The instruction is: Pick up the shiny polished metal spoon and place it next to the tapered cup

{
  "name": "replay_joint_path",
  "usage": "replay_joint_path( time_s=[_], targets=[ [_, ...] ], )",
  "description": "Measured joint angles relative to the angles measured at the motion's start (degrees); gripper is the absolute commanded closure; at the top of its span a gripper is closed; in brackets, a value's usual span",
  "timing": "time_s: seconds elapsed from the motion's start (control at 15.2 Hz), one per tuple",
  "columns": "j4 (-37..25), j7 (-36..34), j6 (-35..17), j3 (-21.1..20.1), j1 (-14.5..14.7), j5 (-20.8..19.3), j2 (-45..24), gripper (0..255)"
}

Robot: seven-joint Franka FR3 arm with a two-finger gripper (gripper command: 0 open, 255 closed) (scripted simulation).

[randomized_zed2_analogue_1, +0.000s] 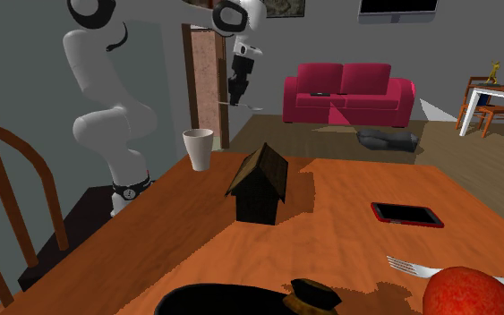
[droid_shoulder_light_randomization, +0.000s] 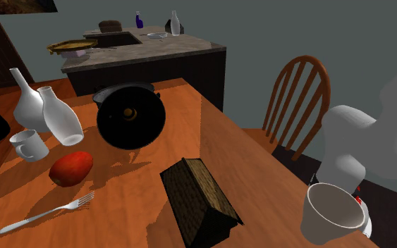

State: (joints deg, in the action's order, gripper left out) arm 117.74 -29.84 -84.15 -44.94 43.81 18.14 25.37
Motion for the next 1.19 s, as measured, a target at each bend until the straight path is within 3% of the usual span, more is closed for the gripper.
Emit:
replay_joint_path(
  time_s=[1.19],
  targets=[
    [10.66,-1.46,-12.56,-5.20,0.53,2.12,-1.47,255]
  ],
)
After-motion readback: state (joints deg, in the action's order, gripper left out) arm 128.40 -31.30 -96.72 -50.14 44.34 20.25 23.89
